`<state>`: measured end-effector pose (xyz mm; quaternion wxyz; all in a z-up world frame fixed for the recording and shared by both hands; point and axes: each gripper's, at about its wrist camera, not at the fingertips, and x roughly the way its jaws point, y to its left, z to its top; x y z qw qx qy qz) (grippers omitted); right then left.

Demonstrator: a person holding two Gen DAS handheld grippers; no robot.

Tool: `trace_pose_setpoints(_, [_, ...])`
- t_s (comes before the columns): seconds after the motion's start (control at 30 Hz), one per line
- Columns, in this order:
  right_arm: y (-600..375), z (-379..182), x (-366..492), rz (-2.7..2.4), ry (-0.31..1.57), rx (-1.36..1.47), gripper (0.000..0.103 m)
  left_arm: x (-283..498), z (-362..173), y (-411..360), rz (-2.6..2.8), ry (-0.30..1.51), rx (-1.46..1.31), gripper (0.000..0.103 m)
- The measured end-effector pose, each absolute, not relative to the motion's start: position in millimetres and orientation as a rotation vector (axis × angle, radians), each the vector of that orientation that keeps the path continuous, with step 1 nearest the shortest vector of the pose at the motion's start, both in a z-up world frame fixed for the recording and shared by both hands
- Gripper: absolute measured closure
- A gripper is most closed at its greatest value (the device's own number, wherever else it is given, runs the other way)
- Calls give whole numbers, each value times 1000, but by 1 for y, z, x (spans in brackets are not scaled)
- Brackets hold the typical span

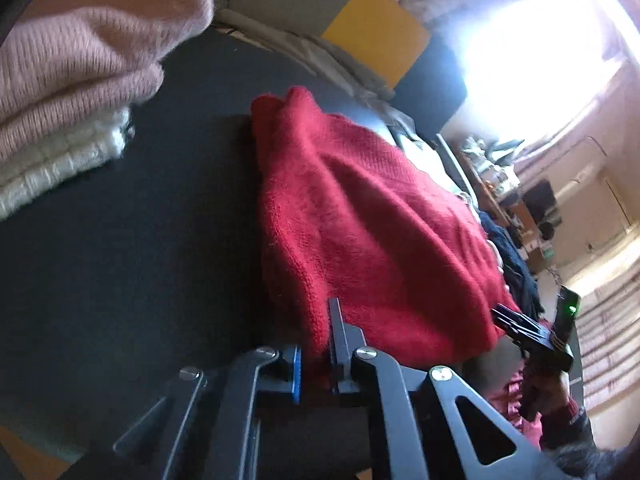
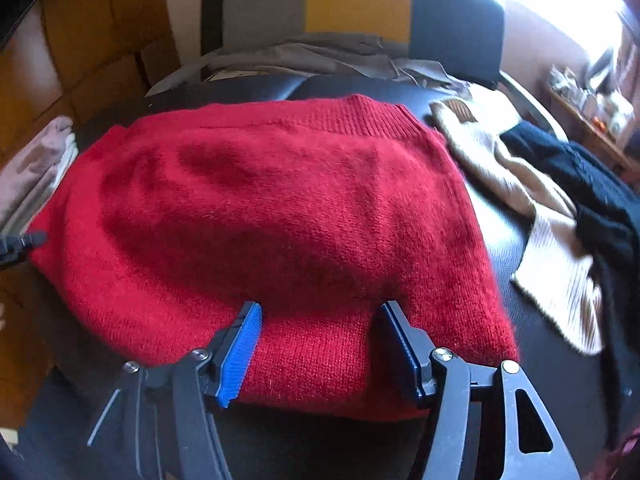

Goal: Fold clothes

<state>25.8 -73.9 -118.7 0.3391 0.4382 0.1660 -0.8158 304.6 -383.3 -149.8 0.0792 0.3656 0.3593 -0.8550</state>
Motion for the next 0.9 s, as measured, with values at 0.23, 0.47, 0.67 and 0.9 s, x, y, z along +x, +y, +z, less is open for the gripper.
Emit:
trace_pose_setpoints(0.23, [-63,-123,46,-2091,465,1242,37,361,-151,-404,-2444,863,1189,98])
trace_pose_setpoints(0.47, [-62,-119,65,-2077,499,1220,31,396,-120,-414,-2378,1024,924,85])
trace_pose_setpoints(0.67, [-71,-97,80,-2052,502,1094,31,353,-81,-389,-2603,926,816,75])
trace_pose_setpoints(0.9, [-125,-83,64,-2058,456,968,30,258,-95,-370,-2677,888,908,75])
